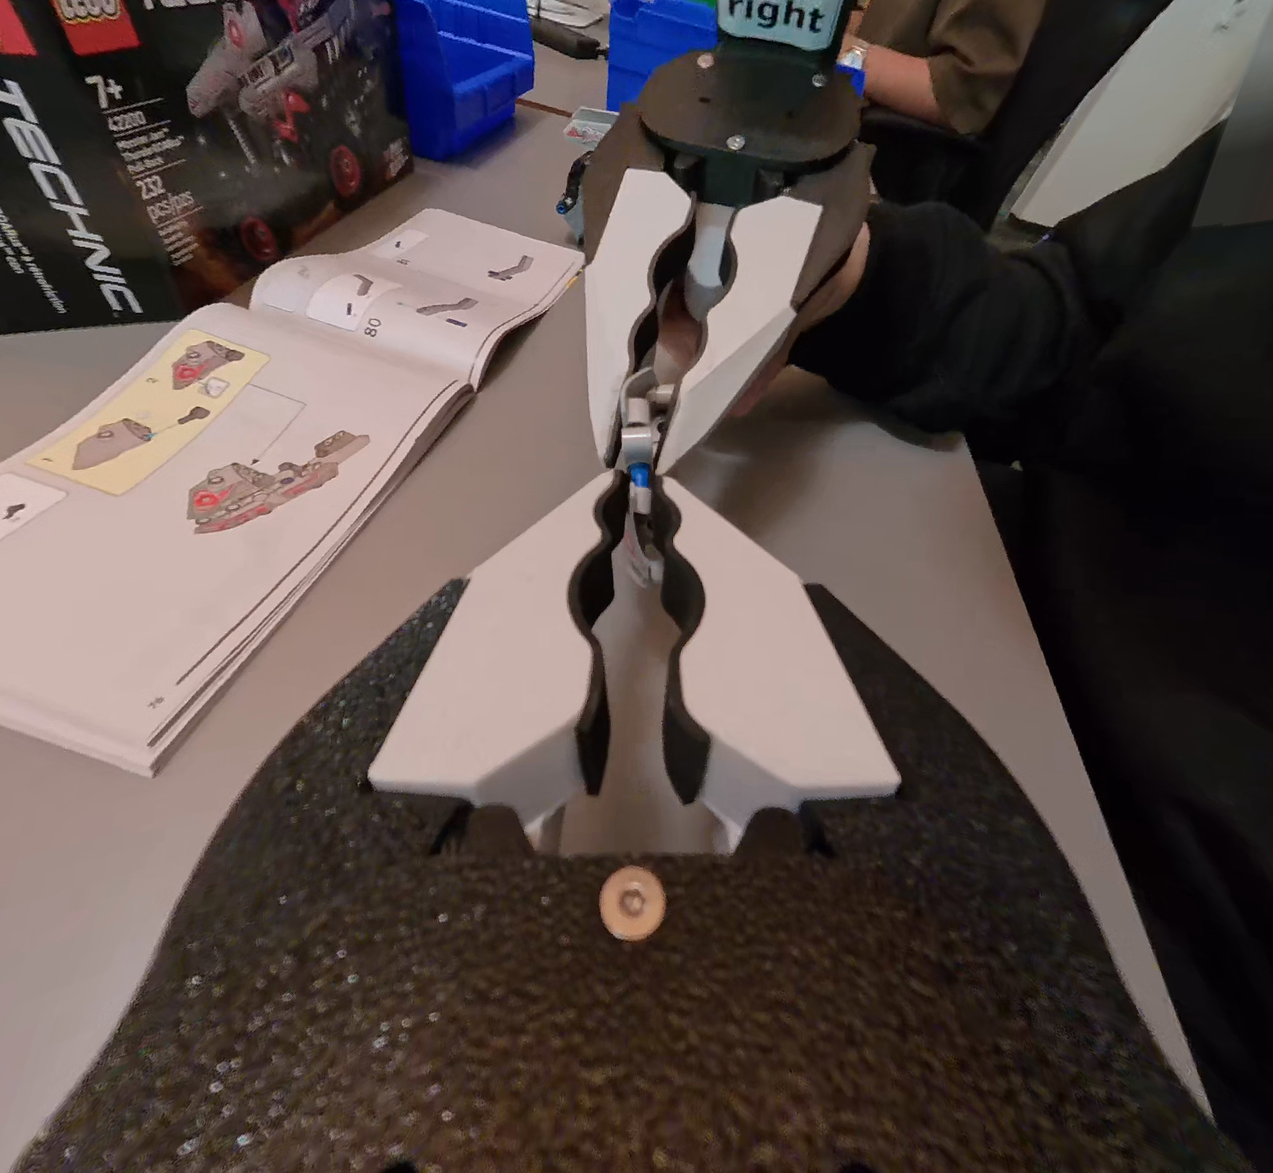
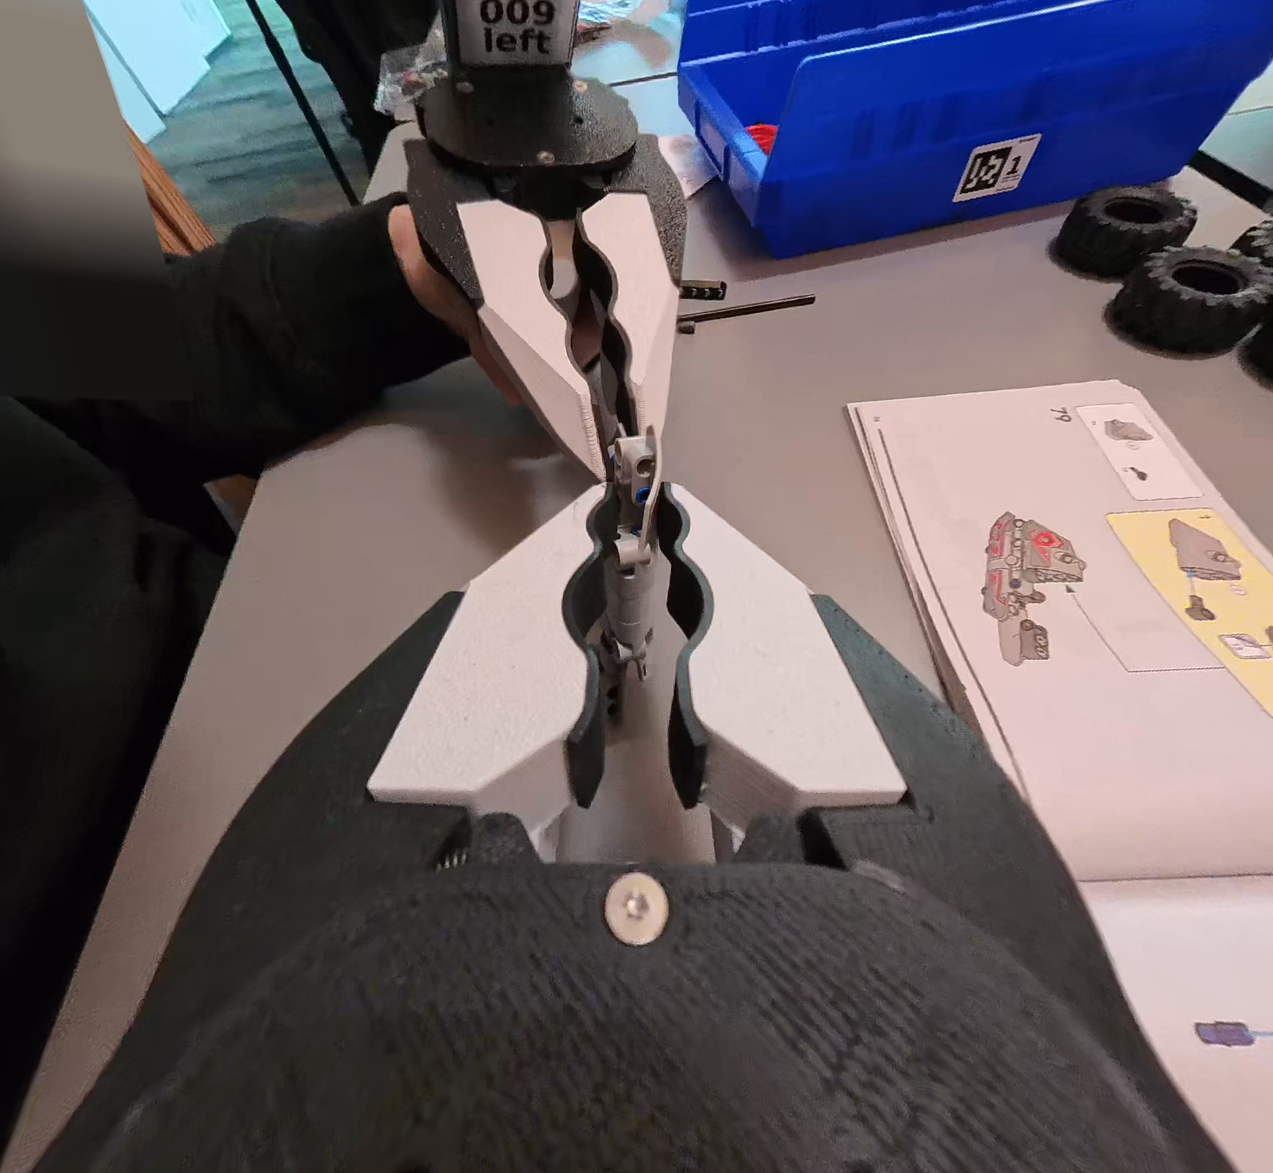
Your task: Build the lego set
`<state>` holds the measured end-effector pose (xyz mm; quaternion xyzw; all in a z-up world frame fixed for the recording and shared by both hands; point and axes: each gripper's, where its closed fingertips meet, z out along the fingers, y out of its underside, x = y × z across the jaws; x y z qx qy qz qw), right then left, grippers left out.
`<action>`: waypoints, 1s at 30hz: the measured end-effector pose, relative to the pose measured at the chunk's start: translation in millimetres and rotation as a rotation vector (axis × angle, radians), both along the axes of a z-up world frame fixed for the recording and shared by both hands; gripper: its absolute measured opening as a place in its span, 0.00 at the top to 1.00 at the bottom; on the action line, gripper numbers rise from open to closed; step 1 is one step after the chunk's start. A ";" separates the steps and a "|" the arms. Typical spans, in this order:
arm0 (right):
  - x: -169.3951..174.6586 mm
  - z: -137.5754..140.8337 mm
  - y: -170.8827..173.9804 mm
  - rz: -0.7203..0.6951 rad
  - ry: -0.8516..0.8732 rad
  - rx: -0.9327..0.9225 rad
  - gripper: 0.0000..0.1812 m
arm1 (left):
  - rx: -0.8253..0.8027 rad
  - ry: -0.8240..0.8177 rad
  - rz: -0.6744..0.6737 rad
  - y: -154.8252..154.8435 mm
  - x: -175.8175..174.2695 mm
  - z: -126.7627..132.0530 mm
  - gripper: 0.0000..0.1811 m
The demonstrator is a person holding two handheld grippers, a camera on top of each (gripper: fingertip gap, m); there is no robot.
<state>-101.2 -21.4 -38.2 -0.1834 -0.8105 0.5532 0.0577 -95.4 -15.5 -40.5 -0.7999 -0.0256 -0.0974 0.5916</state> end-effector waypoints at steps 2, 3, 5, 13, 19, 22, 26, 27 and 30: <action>3.3 -0.2 -0.9 0.025 0.028 0.025 0.95 | 0.008 -0.036 -0.005 -0.2 0.8 0.6 0.98; 2.1 -0.1 -0.6 0.015 0.032 0.026 0.95 | 0.000 -0.036 0.001 0.2 0.0 -0.5 0.98; 1.6 -2.1 -0.1 0.010 0.041 0.051 0.94 | -0.032 0.001 0.004 0.4 0.3 -3.2 0.98; 0.8 -7.5 -0.2 0.005 0.250 0.267 0.95 | -0.092 0.034 0.015 1.6 0.2 -10.1 0.99; -5.3 -5.6 4.6 -0.035 0.175 0.197 0.95 | -0.041 0.095 0.068 5.7 -7.7 -4.6 0.98; -7.0 -3.7 6.2 -0.048 0.141 0.161 0.94 | -0.023 0.102 0.068 6.1 -7.6 -3.3 0.98; -6.4 -4.6 4.9 -0.044 0.149 0.171 0.94 | -0.015 0.107 0.059 5.1 -6.4 -2.3 0.98; -6.3 -4.7 4.5 -0.044 0.147 0.169 0.94 | -0.013 0.110 0.056 5.2 -5.8 -1.4 0.97; -6.2 -5.6 3.6 -0.042 0.144 0.171 0.94 | -0.034 0.133 0.056 3.7 -6.3 -3.7 0.98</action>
